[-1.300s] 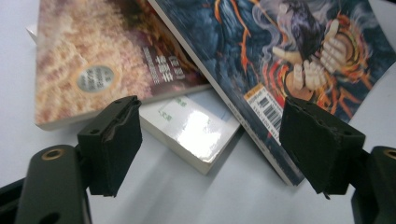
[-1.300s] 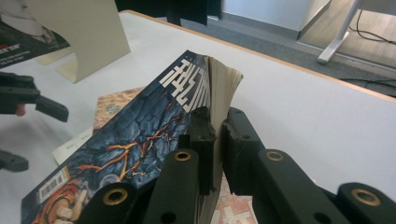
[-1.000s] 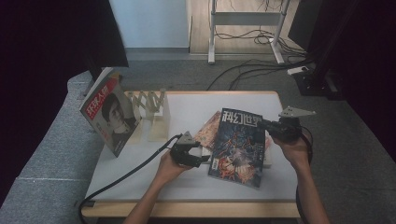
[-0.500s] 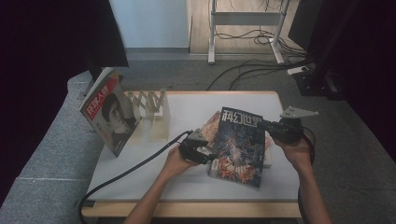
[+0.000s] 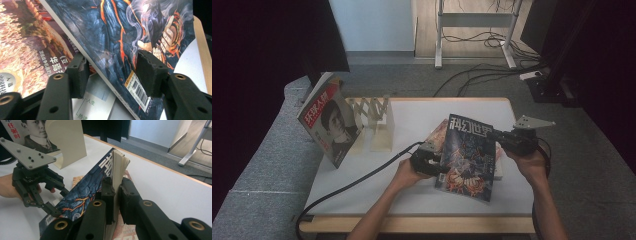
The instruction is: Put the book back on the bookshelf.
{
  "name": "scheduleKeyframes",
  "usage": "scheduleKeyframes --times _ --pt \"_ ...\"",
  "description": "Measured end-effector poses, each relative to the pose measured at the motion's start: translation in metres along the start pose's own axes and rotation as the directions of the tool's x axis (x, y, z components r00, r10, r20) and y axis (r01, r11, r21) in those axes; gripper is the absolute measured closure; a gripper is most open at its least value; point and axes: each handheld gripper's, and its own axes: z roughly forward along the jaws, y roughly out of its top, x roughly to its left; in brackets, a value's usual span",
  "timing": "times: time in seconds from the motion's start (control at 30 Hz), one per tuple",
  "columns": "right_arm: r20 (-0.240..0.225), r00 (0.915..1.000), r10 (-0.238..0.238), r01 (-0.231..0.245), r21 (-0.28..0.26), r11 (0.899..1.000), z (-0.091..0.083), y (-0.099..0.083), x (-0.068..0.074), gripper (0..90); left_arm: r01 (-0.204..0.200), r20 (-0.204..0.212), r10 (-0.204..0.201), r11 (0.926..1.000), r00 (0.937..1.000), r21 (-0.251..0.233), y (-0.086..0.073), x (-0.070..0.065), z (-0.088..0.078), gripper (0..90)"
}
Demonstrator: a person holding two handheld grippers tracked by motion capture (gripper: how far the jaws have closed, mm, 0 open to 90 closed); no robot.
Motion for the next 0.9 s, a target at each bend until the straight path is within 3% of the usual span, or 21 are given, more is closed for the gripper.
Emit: scheduleKeyframes --times 0.2,0.37,0.5,0.67,0.9 --pt "-0.015 0.9998 -0.016 0.015 -0.021 1.0 -0.004 0.003 0.005 81.0 0.022 0.053 -0.021 0.9994 0.9984 -0.026 -0.003 0.003 -0.006 56.0" --pt "-0.017 0.9998 -0.013 0.012 -0.03 0.999 -0.005 0.005 0.005 81.2 0.007 0.1 -0.001 0.9983 0.995 -0.058 -0.005 0.001 -0.013 67.9" --pt "-0.002 0.9997 -0.023 0.022 -0.027 0.999 -0.006 0.006 0.006 80.9 -0.038 0.073 0.043 0.9971 0.9964 -0.065 -0.003 -0.004 -0.018 71.1" --pt "0.003 0.9998 -0.019 0.019 -0.048 0.999 -0.009 0.009 0.006 80.8 -0.029 0.066 0.035 0.9959 0.9972 -0.085 -0.001 -0.003 -0.025 75.9" --pt "0.011 0.9997 -0.021 0.021 -0.066 0.998 -0.014 0.015 0.005 80.7 -0.052 0.037 0.056 0.9932 0.9978 -0.104 0.004 -0.004 -0.036 79.7"
